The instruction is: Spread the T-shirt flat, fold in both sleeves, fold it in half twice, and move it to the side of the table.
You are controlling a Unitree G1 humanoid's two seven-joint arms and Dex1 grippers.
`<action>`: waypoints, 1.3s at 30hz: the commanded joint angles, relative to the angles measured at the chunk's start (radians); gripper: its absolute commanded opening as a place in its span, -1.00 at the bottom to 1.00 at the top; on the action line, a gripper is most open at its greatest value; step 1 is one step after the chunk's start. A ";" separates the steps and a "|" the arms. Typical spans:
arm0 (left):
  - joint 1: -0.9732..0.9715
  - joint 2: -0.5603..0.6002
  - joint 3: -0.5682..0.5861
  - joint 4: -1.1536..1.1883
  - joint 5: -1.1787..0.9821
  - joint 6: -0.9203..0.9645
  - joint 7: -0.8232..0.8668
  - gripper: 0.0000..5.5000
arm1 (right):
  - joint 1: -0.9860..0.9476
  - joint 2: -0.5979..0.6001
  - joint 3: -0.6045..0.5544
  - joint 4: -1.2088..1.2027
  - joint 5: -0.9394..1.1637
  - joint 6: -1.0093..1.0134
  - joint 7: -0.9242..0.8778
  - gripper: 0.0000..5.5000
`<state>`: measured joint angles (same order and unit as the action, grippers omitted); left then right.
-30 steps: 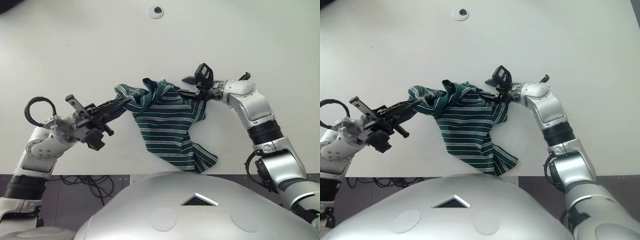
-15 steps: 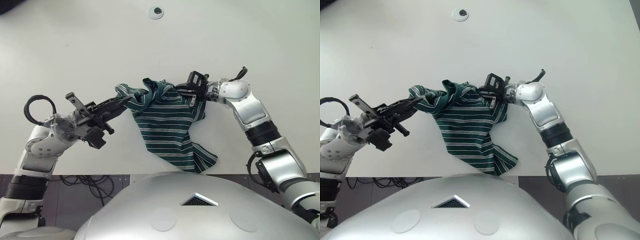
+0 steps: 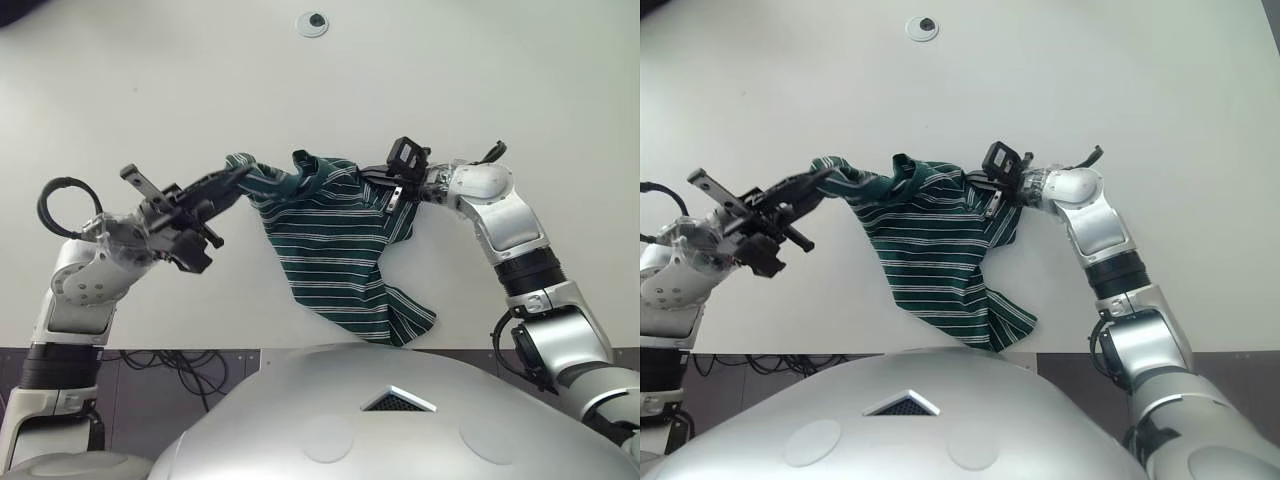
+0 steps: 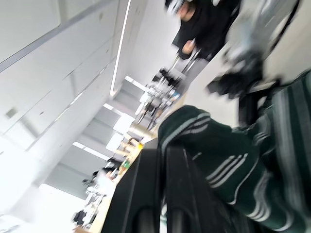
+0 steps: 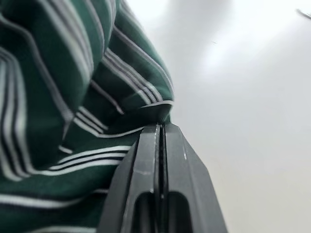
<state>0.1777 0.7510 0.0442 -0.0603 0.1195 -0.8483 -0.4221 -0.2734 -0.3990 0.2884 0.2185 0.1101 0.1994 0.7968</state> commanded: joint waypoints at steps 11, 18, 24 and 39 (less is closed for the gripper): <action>-1.026 -0.070 -0.166 0.588 0.219 0.259 -0.054 -1.00 | -0.488 0.039 -0.296 0.300 -0.059 -0.381 -0.398 -0.99; -1.454 -0.168 -0.288 1.081 0.369 0.256 0.070 -1.00 | -0.857 0.002 -0.330 0.692 -0.103 -0.453 -0.464 -0.99; -1.670 -0.227 -0.328 1.305 0.426 0.327 0.208 -1.00 | -1.077 -0.035 -0.350 0.928 -0.139 -0.503 -0.535 -0.99; -0.433 0.182 -0.350 0.252 -0.641 0.105 -0.428 -1.00 | -0.055 -0.170 -0.178 0.022 0.404 -0.563 0.383 -0.99</action>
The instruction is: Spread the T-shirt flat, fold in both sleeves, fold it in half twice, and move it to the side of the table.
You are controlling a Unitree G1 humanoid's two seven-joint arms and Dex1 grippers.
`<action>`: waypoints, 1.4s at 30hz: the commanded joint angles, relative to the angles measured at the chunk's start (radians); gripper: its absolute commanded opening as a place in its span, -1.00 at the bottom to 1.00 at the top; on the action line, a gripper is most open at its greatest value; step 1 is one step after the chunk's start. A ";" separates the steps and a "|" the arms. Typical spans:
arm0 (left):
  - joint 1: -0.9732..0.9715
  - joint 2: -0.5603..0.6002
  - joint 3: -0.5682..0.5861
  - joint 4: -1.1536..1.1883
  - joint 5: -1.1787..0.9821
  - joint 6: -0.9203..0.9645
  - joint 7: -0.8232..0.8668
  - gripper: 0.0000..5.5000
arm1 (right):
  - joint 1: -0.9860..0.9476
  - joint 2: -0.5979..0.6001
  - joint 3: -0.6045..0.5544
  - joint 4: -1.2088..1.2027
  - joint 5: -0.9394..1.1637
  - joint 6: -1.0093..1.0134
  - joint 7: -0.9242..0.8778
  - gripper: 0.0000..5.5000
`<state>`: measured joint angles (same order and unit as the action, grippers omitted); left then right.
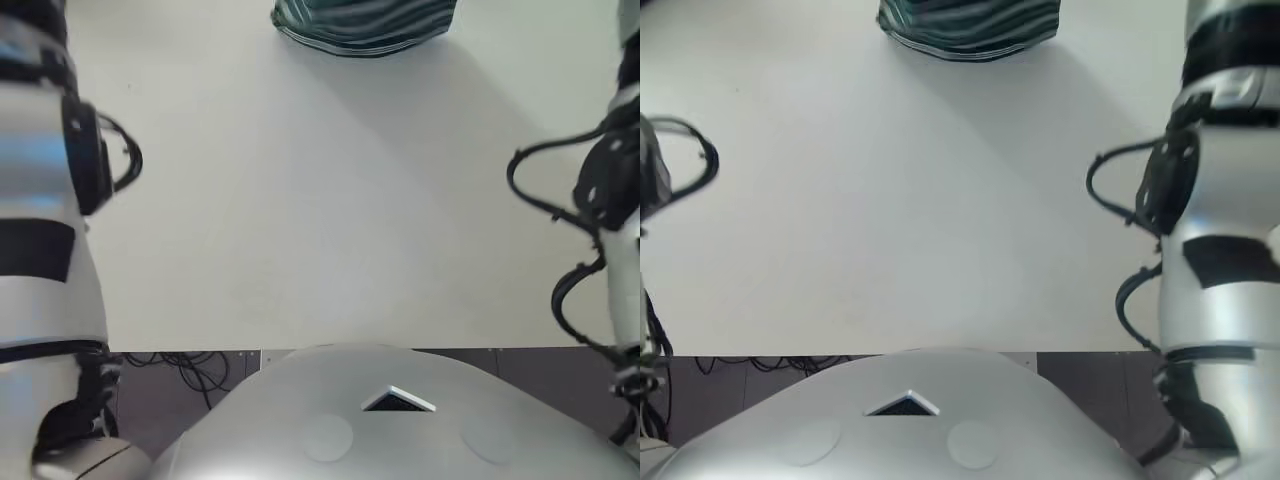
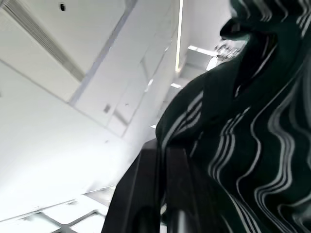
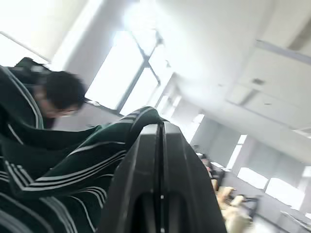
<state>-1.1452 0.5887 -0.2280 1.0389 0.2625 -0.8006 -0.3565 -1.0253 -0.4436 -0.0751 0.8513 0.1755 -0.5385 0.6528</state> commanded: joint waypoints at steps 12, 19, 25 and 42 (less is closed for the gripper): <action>1.612 0.690 -0.021 -1.153 -0.653 0.016 -0.398 -1.00 | 1.263 -0.324 0.018 -0.799 0.341 0.284 0.712 -0.99; 1.700 0.524 0.115 -1.105 -0.053 -0.064 -0.244 -1.00 | 1.385 -0.290 -0.022 -0.703 -0.141 -0.311 0.482 -0.99; 1.751 0.450 0.114 -1.145 0.024 -0.117 -0.190 -1.00 | 1.354 -0.283 -0.047 -0.561 -0.331 -0.642 0.253 -0.99; 2.179 0.624 0.467 -1.591 -0.512 0.217 -0.530 -0.51 | 1.613 -0.597 -0.013 -0.843 0.509 -0.034 0.450 -0.66</action>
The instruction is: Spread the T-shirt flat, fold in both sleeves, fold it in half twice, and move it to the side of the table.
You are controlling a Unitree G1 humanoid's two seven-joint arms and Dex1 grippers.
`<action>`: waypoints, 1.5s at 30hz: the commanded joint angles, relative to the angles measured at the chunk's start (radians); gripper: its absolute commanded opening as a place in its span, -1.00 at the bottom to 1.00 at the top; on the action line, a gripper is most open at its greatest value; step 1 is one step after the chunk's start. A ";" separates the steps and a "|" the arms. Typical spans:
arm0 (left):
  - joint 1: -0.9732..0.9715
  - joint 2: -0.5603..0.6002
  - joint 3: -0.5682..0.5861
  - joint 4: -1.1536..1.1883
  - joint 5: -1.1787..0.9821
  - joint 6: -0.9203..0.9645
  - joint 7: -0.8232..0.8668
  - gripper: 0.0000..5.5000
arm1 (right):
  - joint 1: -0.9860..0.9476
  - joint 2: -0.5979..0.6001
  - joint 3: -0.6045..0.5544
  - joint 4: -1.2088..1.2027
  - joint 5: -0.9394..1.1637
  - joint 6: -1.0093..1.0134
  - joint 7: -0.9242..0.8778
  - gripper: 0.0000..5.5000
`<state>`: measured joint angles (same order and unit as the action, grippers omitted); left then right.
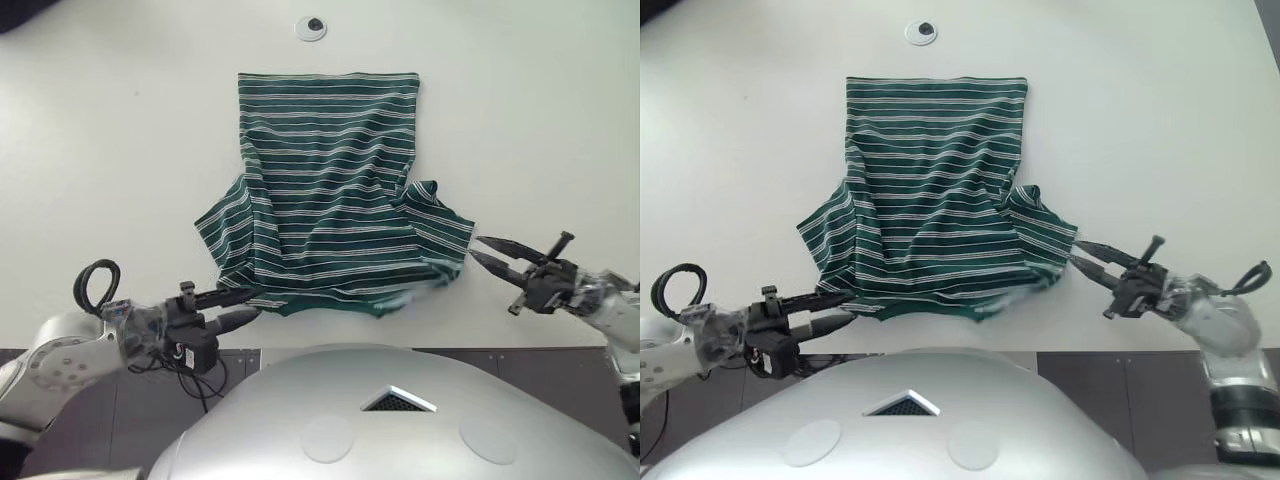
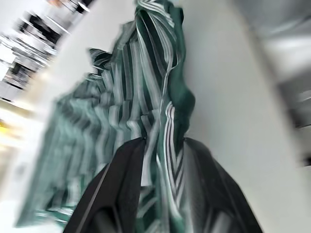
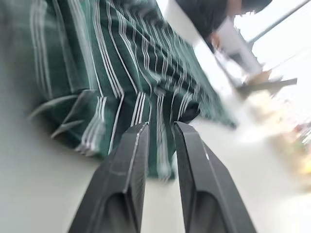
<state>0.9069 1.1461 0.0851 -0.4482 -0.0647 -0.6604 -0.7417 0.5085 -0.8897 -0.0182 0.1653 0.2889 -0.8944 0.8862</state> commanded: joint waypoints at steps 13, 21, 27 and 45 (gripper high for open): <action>-0.601 -0.205 -0.162 0.407 0.272 0.363 0.110 -0.51 | -0.352 0.097 0.178 -0.039 -0.268 0.409 0.021 -0.66; -0.449 -0.116 -0.141 0.500 0.344 0.343 0.107 -0.51 | -0.311 -0.031 0.171 0.100 -0.346 0.461 0.067 -0.66; -0.385 -0.117 -0.034 0.374 0.269 0.361 0.118 -0.51 | -0.264 -0.032 0.154 0.018 -0.252 0.480 0.080 -0.66; -0.397 -0.403 0.236 0.348 -0.528 1.098 -0.054 -0.24 | -0.171 -0.020 0.128 -0.144 -0.190 0.497 0.073 -0.64</action>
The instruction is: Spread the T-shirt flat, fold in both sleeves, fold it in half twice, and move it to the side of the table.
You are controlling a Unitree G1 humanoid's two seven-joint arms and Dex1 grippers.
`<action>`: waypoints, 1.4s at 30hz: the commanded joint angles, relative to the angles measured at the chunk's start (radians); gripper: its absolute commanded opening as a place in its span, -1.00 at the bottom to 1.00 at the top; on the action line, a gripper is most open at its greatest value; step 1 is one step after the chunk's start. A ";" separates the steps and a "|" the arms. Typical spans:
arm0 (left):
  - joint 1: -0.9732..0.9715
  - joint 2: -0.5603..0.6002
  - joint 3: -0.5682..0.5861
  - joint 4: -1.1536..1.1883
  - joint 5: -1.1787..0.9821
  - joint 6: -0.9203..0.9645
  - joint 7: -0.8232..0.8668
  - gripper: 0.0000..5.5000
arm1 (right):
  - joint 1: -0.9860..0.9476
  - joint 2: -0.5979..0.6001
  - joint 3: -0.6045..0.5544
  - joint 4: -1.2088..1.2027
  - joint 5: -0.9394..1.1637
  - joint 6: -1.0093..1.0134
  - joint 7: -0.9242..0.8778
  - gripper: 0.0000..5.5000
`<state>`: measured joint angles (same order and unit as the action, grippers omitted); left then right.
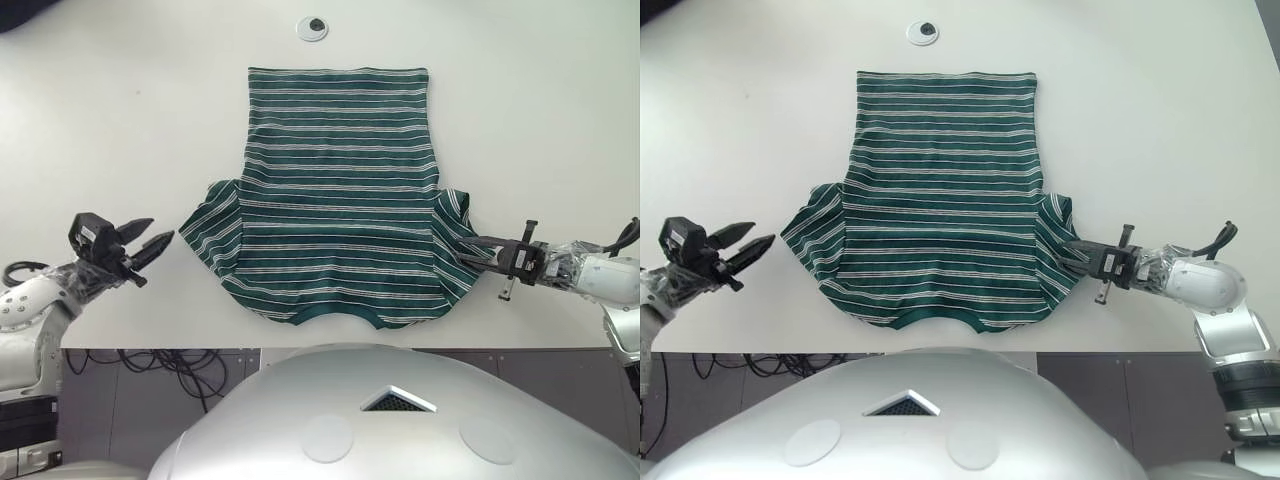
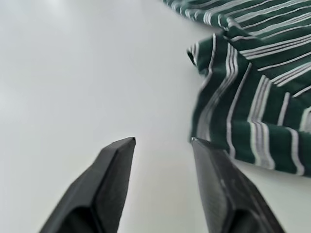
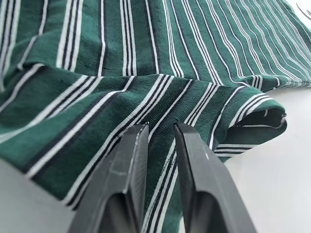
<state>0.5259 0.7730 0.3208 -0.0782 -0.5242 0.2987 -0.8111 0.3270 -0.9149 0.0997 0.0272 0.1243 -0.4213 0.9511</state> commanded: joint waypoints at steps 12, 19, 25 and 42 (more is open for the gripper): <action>-0.074 -0.096 0.008 -0.122 -0.161 0.368 0.108 -0.53 | 0.015 0.005 0.003 -0.022 -0.033 0.031 0.004 -0.64; -0.067 -0.104 0.019 -0.156 -0.160 0.393 0.114 -0.85 | 0.006 0.010 0.005 -0.011 -0.044 0.022 -0.003 -0.64; -0.072 -0.096 0.051 -0.200 -0.183 0.388 0.089 -0.99 | 0.000 0.012 0.003 -0.015 -0.041 0.022 -0.006 -0.64; -0.194 -0.221 -0.177 -0.379 -0.255 0.458 0.164 -0.99 | 0.000 0.023 0.003 -0.023 -0.022 0.019 -0.013 -0.64</action>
<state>0.3487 0.5683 0.1801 -0.4690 -0.8062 0.7591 -0.6579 0.3292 -0.9088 0.1006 0.0066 0.1110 -0.4195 0.9333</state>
